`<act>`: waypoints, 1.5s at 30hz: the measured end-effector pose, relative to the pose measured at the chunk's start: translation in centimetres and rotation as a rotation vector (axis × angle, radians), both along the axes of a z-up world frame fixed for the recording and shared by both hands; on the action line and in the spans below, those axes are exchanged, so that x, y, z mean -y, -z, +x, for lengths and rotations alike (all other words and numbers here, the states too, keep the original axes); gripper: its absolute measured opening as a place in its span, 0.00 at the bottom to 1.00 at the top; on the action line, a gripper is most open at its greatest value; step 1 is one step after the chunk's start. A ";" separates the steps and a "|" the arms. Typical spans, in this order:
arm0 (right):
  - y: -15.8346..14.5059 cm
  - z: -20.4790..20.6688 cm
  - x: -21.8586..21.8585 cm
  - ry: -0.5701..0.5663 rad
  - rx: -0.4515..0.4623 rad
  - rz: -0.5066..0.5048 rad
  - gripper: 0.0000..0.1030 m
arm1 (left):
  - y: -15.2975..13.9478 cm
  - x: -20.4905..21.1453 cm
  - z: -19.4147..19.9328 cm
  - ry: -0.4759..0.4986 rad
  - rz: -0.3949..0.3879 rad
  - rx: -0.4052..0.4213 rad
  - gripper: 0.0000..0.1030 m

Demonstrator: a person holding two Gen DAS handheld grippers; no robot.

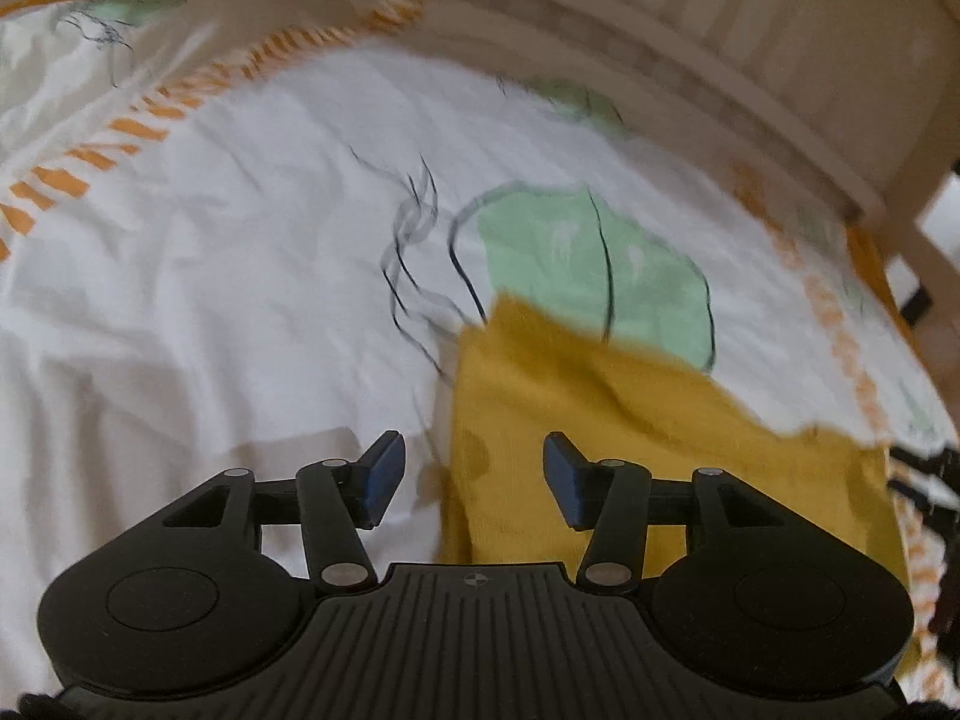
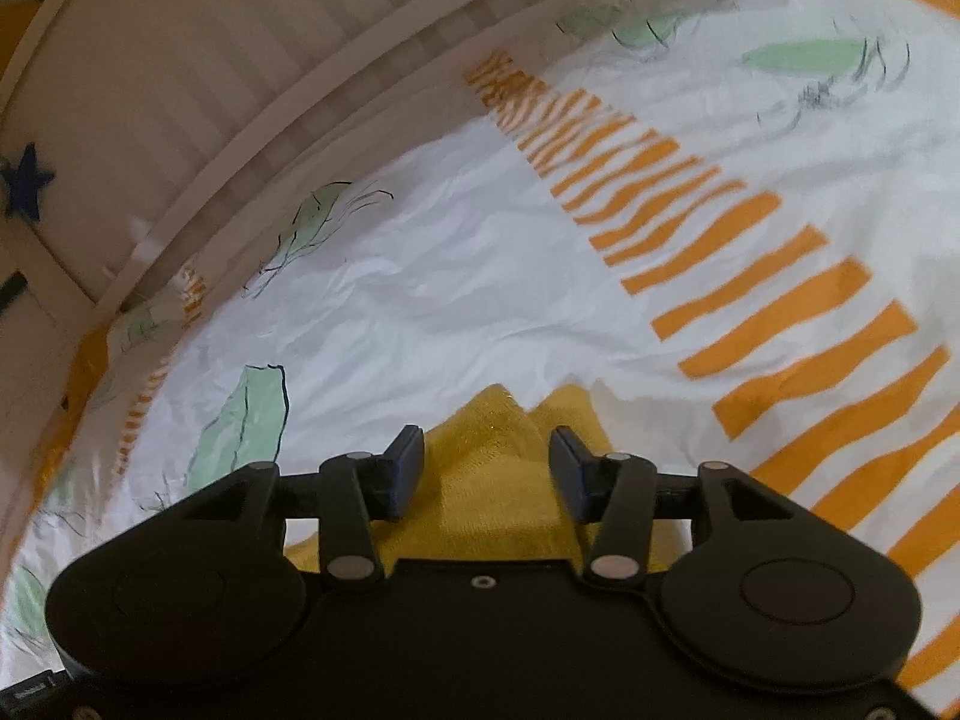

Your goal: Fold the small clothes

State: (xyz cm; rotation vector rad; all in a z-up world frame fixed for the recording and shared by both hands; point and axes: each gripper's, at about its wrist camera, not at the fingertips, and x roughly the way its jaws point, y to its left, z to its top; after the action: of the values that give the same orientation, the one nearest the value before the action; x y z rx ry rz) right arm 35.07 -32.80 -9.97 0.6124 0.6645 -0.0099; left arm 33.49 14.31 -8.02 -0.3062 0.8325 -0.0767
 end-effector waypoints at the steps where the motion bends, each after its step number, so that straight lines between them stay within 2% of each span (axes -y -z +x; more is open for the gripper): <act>1: -0.2 -0.1 -0.1 -0.006 0.000 -0.016 0.55 | 0.1 0.3 -0.1 0.027 0.002 -0.002 0.48; 7: -0.4 -1.1 -0.9 -0.055 -0.040 -0.138 0.57 | 0.8 1.9 0.2 0.163 0.012 -0.025 0.48; 10: -0.2 -1.1 -1.4 -0.072 -0.059 -0.196 0.57 | 1.2 2.4 0.2 0.207 0.060 -0.031 0.48; 15: -0.3 -0.9 -2.6 -0.100 -0.045 -0.255 0.57 | 2.4 1.5 1.0 0.198 0.025 -0.092 0.48; 21: 0.5 -0.1 -3.2 -0.117 -0.066 -0.270 0.56 | 2.6 1.4 1.3 0.209 0.011 -0.108 0.51; 23: 0.7 -0.2 -3.3 -0.118 -0.070 -0.271 0.46 | 2.7 1.3 1.3 0.207 0.006 -0.111 0.52; 25: 0.5 -0.2 -3.5 -0.123 -0.077 -0.287 0.14 | 2.7 1.3 1.4 0.207 0.007 -0.111 0.52; 30: -1.1 -0.3 -5.5 -0.162 -0.080 -0.446 0.10 | 2.6 1.7 1.3 0.217 0.028 -0.107 0.54; 34: -1.5 0.9 -5.4 -0.119 -0.085 -0.572 0.07 | 2.6 1.8 1.2 0.222 0.034 -0.107 0.55; 37: -0.5 1.8 -3.9 -0.093 -0.124 -0.499 0.07 | 2.6 1.9 1.1 0.222 0.035 -0.106 0.55; 40: -0.1 1.1 -4.2 -0.103 -0.112 -0.485 0.07 | 2.6 2.0 1.2 0.225 0.039 -0.106 0.55; 43: -0.5 0.6 -5.0 -0.082 -0.118 -0.594 0.07 | 2.6 2.1 1.0 0.226 0.042 -0.106 0.56; 45: -0.7 1.1 -4.0 -0.072 -0.132 -0.569 0.07 | 2.6 2.1 1.0 0.227 0.041 -0.106 0.56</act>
State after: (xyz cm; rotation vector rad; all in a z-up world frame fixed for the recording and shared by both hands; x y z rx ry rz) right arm 36.12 -28.79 -9.26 0.0395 0.7700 -0.1687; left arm 34.49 12.26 -10.61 -0.1772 0.9708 -0.2565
